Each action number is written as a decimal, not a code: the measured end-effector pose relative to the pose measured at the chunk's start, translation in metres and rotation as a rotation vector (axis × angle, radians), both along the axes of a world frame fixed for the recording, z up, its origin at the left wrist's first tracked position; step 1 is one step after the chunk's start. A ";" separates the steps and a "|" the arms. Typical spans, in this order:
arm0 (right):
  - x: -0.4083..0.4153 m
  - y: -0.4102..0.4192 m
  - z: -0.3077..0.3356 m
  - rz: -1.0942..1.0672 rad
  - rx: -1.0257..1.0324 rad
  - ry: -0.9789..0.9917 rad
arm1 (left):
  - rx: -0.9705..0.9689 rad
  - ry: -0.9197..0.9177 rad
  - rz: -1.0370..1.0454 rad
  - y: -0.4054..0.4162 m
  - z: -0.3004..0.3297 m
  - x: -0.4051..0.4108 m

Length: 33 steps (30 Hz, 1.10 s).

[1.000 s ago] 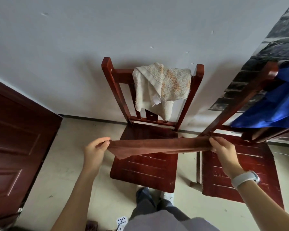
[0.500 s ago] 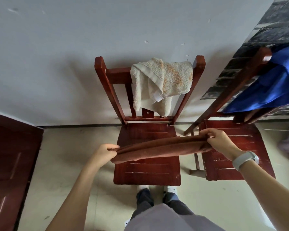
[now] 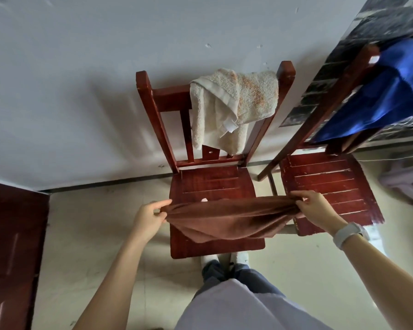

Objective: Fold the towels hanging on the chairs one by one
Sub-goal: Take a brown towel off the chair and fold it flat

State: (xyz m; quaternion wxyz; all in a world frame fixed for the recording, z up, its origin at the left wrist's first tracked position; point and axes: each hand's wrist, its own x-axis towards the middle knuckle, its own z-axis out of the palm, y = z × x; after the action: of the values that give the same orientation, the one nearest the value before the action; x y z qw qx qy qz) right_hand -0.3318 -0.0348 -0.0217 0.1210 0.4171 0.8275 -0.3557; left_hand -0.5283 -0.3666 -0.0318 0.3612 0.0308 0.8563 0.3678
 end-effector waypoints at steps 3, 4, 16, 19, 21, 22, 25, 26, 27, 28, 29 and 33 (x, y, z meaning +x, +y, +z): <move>0.000 -0.003 0.004 0.062 0.106 0.029 | -0.047 0.175 -0.004 0.004 -0.001 -0.007; -0.001 -0.005 0.008 0.047 0.133 0.068 | -0.110 0.262 -0.024 0.006 0.003 -0.006; 0.006 -0.013 0.039 -0.092 0.055 0.403 | 0.287 0.221 0.166 0.008 0.041 0.002; 0.013 -0.015 0.034 -0.112 0.034 0.432 | 0.346 0.128 0.234 0.001 0.038 0.008; 0.014 -0.018 0.032 -0.128 0.049 0.467 | 0.352 0.123 0.272 -0.002 0.034 0.010; 0.012 -0.019 0.031 -0.132 0.055 0.483 | 0.354 0.127 0.295 -0.001 0.031 0.010; 0.005 -0.020 0.024 -0.142 0.098 0.505 | 0.356 0.142 0.347 0.005 0.025 0.008; 0.001 -0.019 0.019 -0.151 0.109 0.508 | 0.347 0.148 0.362 0.008 0.020 0.006; -0.003 -0.017 0.013 -0.158 0.118 0.502 | 0.336 0.159 0.376 0.012 0.013 0.003; -0.008 -0.016 0.005 -0.157 0.123 0.487 | 0.319 0.173 0.391 0.015 0.004 0.001; -0.013 -0.014 -0.004 -0.149 0.121 0.463 | 0.298 0.187 0.399 0.018 -0.005 -0.002; -0.038 -0.003 -0.064 -0.140 0.109 0.334 | 0.192 0.205 0.414 0.034 -0.063 -0.022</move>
State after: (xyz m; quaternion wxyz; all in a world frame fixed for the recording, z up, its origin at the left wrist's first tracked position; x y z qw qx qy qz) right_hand -0.3697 -0.0377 -0.0854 -0.0659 0.4149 0.8230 -0.3823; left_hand -0.5508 -0.3326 -0.0947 0.1849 -0.0741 0.8376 0.5087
